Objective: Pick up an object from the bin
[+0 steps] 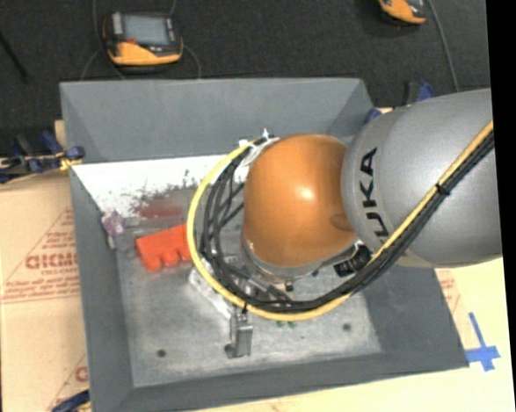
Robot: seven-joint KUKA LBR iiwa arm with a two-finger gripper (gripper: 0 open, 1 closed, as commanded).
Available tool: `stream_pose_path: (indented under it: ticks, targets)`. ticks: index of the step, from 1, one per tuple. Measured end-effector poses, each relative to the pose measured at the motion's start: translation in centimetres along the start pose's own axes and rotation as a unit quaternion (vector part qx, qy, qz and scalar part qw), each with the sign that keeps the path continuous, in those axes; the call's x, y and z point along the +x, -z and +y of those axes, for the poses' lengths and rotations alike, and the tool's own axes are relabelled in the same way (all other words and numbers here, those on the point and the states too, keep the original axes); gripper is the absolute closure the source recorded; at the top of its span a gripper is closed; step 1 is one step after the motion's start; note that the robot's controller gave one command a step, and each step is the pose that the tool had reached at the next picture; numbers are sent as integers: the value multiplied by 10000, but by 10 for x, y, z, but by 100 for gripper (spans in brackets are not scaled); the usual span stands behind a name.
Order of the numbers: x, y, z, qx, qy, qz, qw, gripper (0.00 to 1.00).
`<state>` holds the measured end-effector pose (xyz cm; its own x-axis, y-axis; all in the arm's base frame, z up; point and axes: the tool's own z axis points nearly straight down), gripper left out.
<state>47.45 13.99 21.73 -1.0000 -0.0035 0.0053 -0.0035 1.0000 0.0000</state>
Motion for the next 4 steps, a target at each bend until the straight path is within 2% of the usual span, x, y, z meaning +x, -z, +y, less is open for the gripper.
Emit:
stream_pose_path:
  ticks: [1, 2, 3, 4]
  targets:
    - [-60, -131, -70, -25, -1329, -131, 9910, 0]
    - [-31, -116, -21, 4, 546, -35, 9985, 0]
    - [-56, -117, -33, 1, 823, -48, 9966, 0]
    - [-95, -141, -49, 10, 2673, -96, 9636, 0]
